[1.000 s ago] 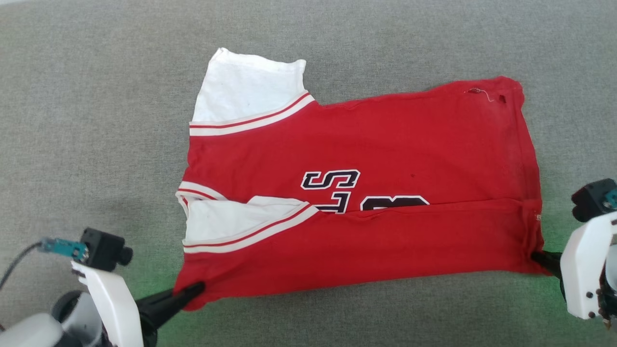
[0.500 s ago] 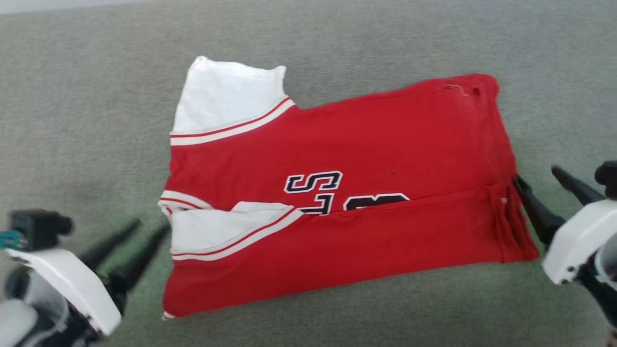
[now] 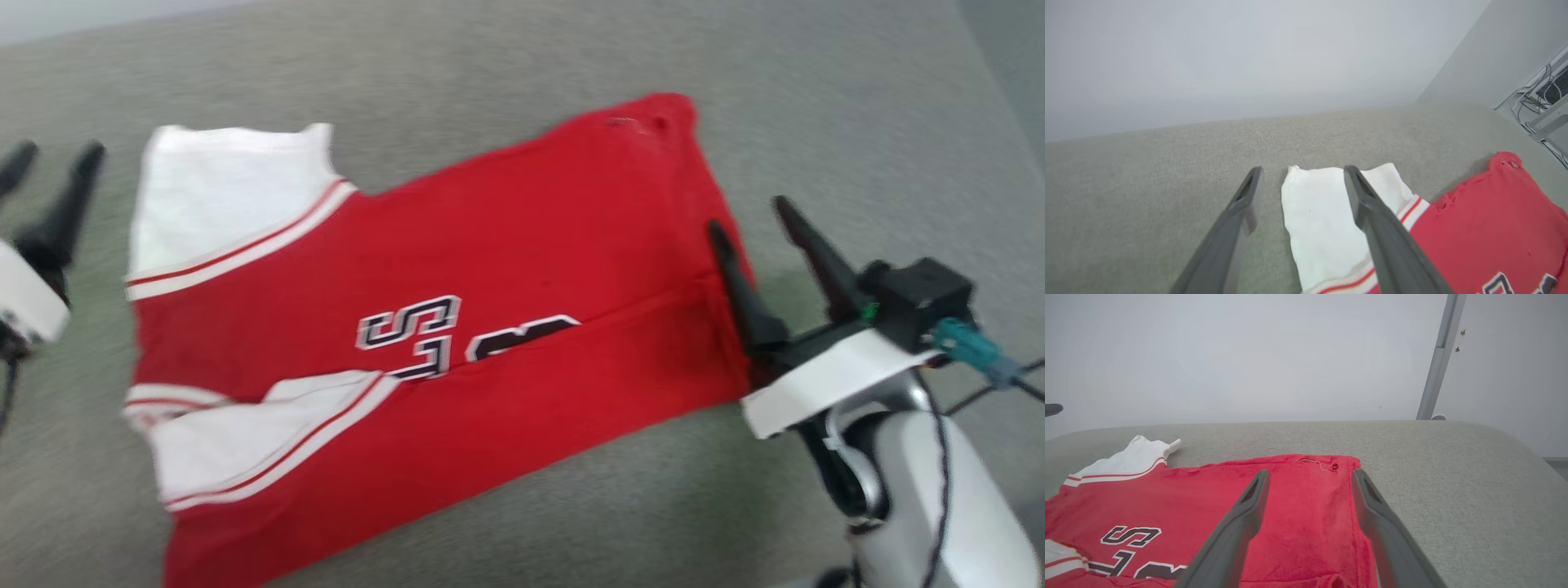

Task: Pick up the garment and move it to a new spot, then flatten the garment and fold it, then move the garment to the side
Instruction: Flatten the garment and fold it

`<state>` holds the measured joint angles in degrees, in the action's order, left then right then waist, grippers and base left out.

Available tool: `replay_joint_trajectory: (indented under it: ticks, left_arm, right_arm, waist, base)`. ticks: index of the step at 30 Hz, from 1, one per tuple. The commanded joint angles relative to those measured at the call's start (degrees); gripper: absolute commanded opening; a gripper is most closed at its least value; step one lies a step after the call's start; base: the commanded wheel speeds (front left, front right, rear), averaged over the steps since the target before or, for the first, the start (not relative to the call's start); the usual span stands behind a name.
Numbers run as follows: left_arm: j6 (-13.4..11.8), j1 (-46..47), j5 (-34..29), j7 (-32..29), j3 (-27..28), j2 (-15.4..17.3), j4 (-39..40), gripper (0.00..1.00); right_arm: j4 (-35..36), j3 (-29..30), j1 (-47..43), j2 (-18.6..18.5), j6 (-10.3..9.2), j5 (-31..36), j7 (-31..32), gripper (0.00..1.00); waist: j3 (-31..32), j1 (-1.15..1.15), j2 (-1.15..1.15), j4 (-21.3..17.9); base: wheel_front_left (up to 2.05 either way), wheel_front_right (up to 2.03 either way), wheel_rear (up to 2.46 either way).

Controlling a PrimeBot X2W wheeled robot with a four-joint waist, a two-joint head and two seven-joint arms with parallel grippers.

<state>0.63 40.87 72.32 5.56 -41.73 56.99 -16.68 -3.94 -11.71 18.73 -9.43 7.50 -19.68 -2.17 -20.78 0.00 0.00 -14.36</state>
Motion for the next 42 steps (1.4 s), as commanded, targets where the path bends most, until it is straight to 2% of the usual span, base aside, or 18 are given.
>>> replay_joint_trajectory:
  ticks: [1, 8, 14, 17, 20, 21, 22, 24, 28, 33, 42]
  left_arm:
    - [0.5, 1.5, -0.1, -1.3, -0.2, -0.4, -1.3, 1.0]
    - [2.9, 12.0, -0.5, -19.5, -3.9, -0.9, -13.8, 1.0]
    - [4.8, 17.5, -0.6, -34.4, -7.5, -0.5, -19.0, 1.0]
    - [5.4, 19.7, -2.6, -39.3, -9.8, -0.8, -19.7, 1.0]
    - [5.8, 22.0, -3.4, -39.9, -9.8, -1.9, -20.4, 1.0]
    - [6.0, 22.4, -2.9, -40.7, -10.1, -2.6, -20.6, 0.77]
    - [6.1, 22.6, -2.5, -41.2, -10.2, -3.1, -20.6, 0.46]
    - [6.5, 23.3, -2.4, -41.8, -10.5, -4.0, -20.8, 0.0]
    - [6.7, 24.2, -2.5, -40.9, -10.9, -4.8, -21.1, 0.0]
    - [6.9, 26.0, -2.9, -39.5, -11.6, -6.8, -19.7, 0.0]
    - [6.9, 29.7, -3.0, -35.3, -14.5, -9.1, -14.5, 0.0]
  right_arm:
    - [-0.6, -0.5, 0.9, 0.4, -0.04, -0.2, -0.8, 1.0]
    - [-5.0, -2.6, 3.5, 1.6, -0.03, -1.1, -4.5, 1.0]
    - [-6.1, -3.5, 4.7, 1.5, -0.03, -1.9, -4.7, 1.0]
    - [-6.1, -4.4, 5.3, 0.9, -0.04, -1.4, -3.8, 1.0]
    - [-5.6, -5.0, 6.3, 0.4, -0.04, -1.0, -2.8, 1.0]
    - [-5.4, -5.2, 6.6, 0.2, -0.04, -0.9, -2.3, 1.0]
    - [-5.2, -5.1, 7.0, -0.1, -0.03, -0.9, -2.0, 1.0]
    - [-4.9, -5.2, 8.3, -0.6, -0.04, -0.8, -0.8, 1.0]
    - [-6.1, -6.1, 12.5, -2.0, -0.04, -1.6, 4.1, 1.0]
    - [-10.7, -7.4, 22.7, -5.3, -0.04, -3.0, 13.9, 1.0]
    - [-23.2, -11.3, 38.2, -8.2, -0.04, -13.2, 34.1, 1.0]
  waist:
    - [-2.0, 0.0, 0.0, -3.5]
    - [-3.2, 0.0, 0.0, -8.3]
    - [-4.4, 0.0, 0.0, -9.7]
    - [-5.6, 0.0, 0.0, -9.6]
    - [-6.6, 0.0, 0.0, -9.2]
    - [-6.7, 0.0, 0.0, -9.0]
    - [-6.9, 0.0, 0.0, -8.7]
    - [-7.2, 0.0, 0.0, -8.2]
    - [-7.6, 0.0, 0.0, -6.9]
    - [-8.9, 0.0, 0.0, -4.2]
    - [-12.9, 0.0, 0.0, 1.9]
  base:
    - [0.0, 0.0, 0.0]
    - [0.0, 0.0, 0.0]
    - [0.0, 0.0, 0.0]
    - [0.0, 0.0, 0.0]
    - [0.0, 0.0, 0.0]
    - [0.0, 0.0, 0.0]
    - [0.0, 0.0, 0.0]
    - [0.0, 0.0, 0.0]
    - [0.0, 0.0, 0.0]
    - [0.0, 0.0, 0.0]
    - [0.0, 0.0, 0.0]
